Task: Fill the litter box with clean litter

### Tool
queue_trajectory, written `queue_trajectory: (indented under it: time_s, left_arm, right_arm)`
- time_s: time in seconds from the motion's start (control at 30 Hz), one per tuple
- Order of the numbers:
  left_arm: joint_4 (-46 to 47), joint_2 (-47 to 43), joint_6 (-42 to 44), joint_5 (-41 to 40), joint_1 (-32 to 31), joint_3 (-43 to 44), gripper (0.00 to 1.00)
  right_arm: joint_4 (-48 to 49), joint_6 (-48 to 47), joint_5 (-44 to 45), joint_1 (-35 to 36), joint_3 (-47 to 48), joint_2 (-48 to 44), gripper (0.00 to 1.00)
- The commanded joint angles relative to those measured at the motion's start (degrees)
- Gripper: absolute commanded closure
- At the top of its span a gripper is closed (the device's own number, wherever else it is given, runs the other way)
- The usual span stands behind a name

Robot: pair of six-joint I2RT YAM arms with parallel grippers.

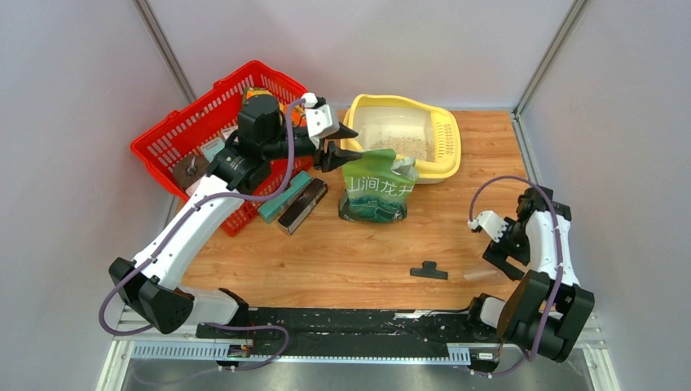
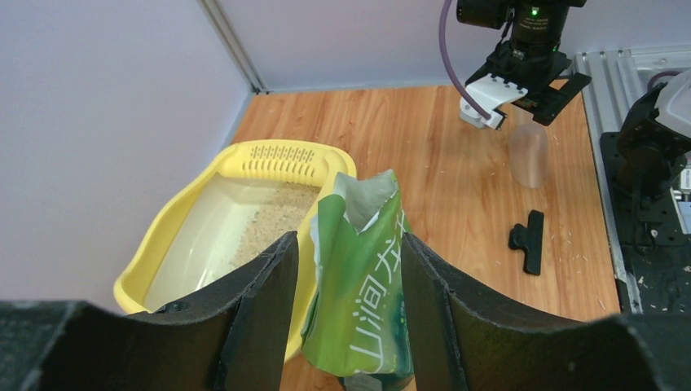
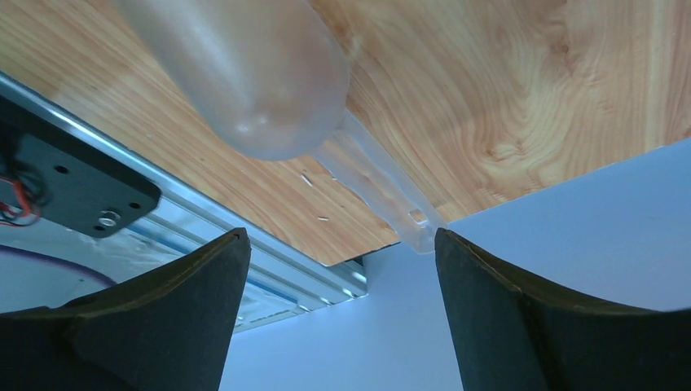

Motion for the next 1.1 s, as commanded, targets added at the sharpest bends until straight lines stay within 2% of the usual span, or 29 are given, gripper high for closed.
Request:
queue_trajectory:
  time_s: [0.0, 0.13, 0.4, 0.67, 0.83, 0.9, 0.97, 1.03, 1.07]
  left_arm:
    - [-1.6, 1.0, -1.8, 0.1, -0.3, 3.2, 0.43]
    - [-2.3, 1.1, -2.1, -0.1, -0.4, 3.2, 0.43]
    - [-3.3, 1.6, -1.9, -0.2, -0.4, 4.1, 0.43]
    - [-7.3, 1.5, 2.1, 0.3, -0.4, 6.8, 0.43]
    - [-8.1, 2.2, 4.6, 0.2, -0.4, 8.2, 0.43]
    - [-8.0, 2.2, 4.9, 0.3, -0.4, 8.3, 0.44]
    - [-7.6, 1.9, 5.1, 0.4, -0.4, 8.2, 0.44]
    - [-7.4, 1.6, 5.5, 0.4, -0.4, 8.2, 0.44]
    - [-7.3, 1.5, 5.7, 0.3, -0.4, 8.3, 0.44]
  right_arm:
    - [7.1, -12.4, 1.3, -4.7, -0.8, 2.2, 0.13]
    - [10.6, -15.9, 1.8, -8.7, -1.3, 5.6, 0.14]
    - [17.3, -18.7, 1.4, -9.5, -4.0, 10.4, 0.21]
    - [22.7, -16.6, 1.2, -9.8, -8.3, 12.5, 0.37]
    - [20.7, -15.6, -0.3, -10.6, -10.7, 5.3, 0.78]
    - [12.9, -14.4, -4.8, -10.7, -5.8, -0.5, 0.9]
    - [2.5, -12.5, -11.4, -10.6, 3.6, -3.4, 0.96]
    - [-3.3, -10.3, -16.1, -10.5, 11.2, -4.7, 1.0]
    - [-7.4, -6.1, -20.8, -10.3, 14.8, -4.4, 1.0]
